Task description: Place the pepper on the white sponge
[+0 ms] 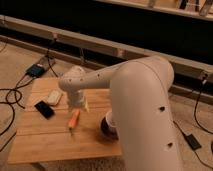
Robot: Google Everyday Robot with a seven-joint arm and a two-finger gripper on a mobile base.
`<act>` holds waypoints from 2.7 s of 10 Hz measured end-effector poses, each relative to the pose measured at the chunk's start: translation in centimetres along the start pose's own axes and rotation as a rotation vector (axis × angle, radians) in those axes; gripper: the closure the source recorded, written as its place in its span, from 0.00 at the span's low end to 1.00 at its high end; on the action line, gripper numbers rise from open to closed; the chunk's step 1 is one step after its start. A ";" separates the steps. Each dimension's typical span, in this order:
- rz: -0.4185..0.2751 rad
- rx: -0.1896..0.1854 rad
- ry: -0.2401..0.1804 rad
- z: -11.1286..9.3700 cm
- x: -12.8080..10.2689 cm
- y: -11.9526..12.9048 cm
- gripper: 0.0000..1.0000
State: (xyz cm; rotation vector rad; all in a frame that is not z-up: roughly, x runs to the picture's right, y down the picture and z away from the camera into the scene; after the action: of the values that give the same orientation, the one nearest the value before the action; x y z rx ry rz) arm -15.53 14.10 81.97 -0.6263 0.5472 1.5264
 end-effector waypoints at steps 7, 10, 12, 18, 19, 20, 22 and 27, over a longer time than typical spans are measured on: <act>-0.047 0.007 0.050 3.7 -1.1 2.5 0.35; -0.055 0.006 0.075 5.4 -1.3 2.9 0.35; -0.061 0.006 0.086 6.1 -1.4 3.0 0.35; -0.074 -0.008 0.097 6.3 -2.0 3.0 0.70; -0.077 -0.012 0.098 6.2 -2.0 3.0 0.80; -0.082 -0.017 0.098 6.1 -2.1 3.1 0.91; -0.106 -0.028 0.099 5.5 -2.2 3.4 1.00; -0.324 -0.036 0.109 2.0 -2.5 5.2 1.00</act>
State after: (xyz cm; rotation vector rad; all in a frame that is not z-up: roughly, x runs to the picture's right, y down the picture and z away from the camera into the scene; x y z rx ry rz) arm -20.79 13.35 84.97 -0.7892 0.4751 1.2039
